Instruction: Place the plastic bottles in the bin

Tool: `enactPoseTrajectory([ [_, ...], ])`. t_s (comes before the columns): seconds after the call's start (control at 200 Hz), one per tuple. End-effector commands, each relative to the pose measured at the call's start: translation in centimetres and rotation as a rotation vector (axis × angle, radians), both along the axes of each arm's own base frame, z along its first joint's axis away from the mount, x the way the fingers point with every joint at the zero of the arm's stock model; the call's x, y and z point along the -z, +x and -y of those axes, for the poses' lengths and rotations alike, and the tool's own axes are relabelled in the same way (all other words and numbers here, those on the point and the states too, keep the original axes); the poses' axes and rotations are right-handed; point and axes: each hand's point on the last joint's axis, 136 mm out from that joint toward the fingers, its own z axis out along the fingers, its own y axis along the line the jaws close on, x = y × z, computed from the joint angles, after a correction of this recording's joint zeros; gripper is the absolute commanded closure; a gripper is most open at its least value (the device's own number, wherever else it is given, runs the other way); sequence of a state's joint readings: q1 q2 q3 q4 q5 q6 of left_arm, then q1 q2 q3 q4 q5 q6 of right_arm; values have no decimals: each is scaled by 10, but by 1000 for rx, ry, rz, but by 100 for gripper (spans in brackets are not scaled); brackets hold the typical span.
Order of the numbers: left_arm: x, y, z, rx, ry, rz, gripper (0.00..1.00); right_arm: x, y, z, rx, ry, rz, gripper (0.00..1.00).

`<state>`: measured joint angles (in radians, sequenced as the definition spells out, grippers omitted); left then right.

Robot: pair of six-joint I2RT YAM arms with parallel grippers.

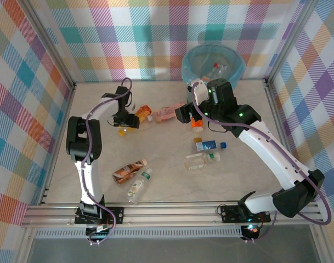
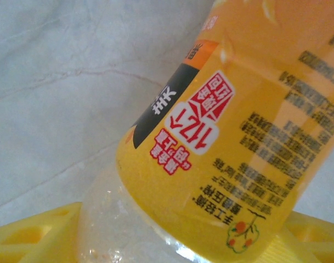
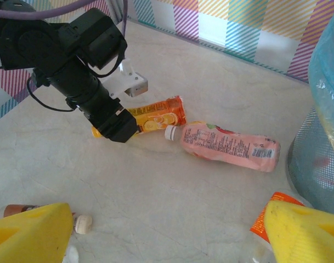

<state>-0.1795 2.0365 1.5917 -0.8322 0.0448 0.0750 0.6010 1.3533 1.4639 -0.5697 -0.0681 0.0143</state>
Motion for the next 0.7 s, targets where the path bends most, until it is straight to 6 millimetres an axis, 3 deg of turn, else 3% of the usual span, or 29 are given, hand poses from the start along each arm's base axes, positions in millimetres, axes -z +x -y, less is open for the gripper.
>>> enactPoseTrajectory([
  [0.0,-53,0,-6,-26,-15,120,34,-19,-3,1,-10,36,29,11],
  [0.21,-126,-17,-1,-30,-91,285,34,-48,-2,-6,-36,92,90,11],
  [0.47,-231,-59,36,98,-285,558,34,-88,-17,-23,-153,237,163,13],
  [0.695,-284,-108,71,248,-424,706,34,-124,-48,-43,-364,369,235,13],
])
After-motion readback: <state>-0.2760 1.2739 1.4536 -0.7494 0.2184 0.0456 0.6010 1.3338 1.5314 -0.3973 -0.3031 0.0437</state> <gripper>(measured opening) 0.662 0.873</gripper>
